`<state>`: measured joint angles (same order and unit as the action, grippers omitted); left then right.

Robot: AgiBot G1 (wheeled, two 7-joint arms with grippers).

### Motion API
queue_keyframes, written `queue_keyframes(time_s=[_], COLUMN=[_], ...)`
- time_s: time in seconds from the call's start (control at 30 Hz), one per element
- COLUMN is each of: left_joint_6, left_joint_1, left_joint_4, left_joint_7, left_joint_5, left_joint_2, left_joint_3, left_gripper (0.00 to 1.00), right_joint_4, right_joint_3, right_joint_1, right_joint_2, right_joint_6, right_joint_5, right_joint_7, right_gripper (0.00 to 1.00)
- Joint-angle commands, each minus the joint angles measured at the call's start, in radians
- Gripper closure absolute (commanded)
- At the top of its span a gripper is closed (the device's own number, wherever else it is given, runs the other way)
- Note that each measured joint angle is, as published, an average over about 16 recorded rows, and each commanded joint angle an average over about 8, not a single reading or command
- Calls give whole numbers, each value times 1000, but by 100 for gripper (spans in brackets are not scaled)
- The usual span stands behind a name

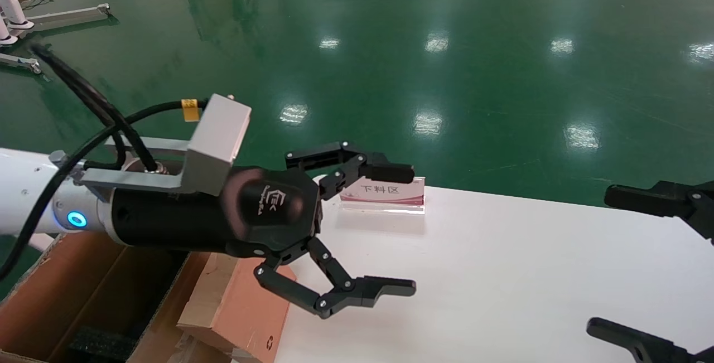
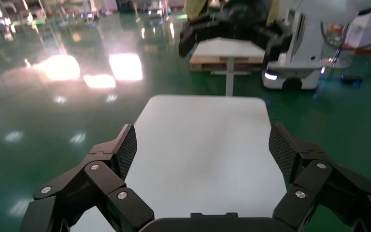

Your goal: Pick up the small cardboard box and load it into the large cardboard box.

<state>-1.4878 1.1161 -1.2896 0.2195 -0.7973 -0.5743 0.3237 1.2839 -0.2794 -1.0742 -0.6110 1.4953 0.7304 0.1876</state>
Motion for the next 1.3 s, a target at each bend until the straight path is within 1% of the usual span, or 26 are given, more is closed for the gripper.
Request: queue_keyframes(time_s=[0.03, 0.23, 0.4, 0.63, 0.87, 1.0, 1.3], left_joint_6=[3, 6, -9, -55, -145, -189, -234], left_joint_1=[8, 90, 193, 378, 576, 673, 848], left_joint_4=[0, -16, -48, -89, -82, -54, 2], left_joint_7=[6, 74, 178, 406, 669, 796, 1024], left_joint_5=[-15, -117, -234, -426, -594, -658, -746], left_joint_2=[11, 32, 36, 9, -56, -98, -163], left_joint_3=[11, 81, 158, 299, 469, 574, 798], left_gripper=[0, 0, 0, 0, 0, 0, 0], right_joint_4=[0, 0, 0, 0, 0, 0, 0], right_joint_3=[0, 0, 0, 0, 0, 0, 0], right_joint_1=[0, 0, 0, 0, 0, 0, 0], right_joint_2=[0, 0, 0, 0, 0, 0, 0], right_joint_6=[0, 0, 0, 0, 0, 0, 0], right_joint_5=[0, 0, 0, 0, 0, 0, 0], right_joint_7=[0, 0, 0, 0, 0, 0, 0], right_gripper=[0, 0, 0, 0, 0, 0, 0])
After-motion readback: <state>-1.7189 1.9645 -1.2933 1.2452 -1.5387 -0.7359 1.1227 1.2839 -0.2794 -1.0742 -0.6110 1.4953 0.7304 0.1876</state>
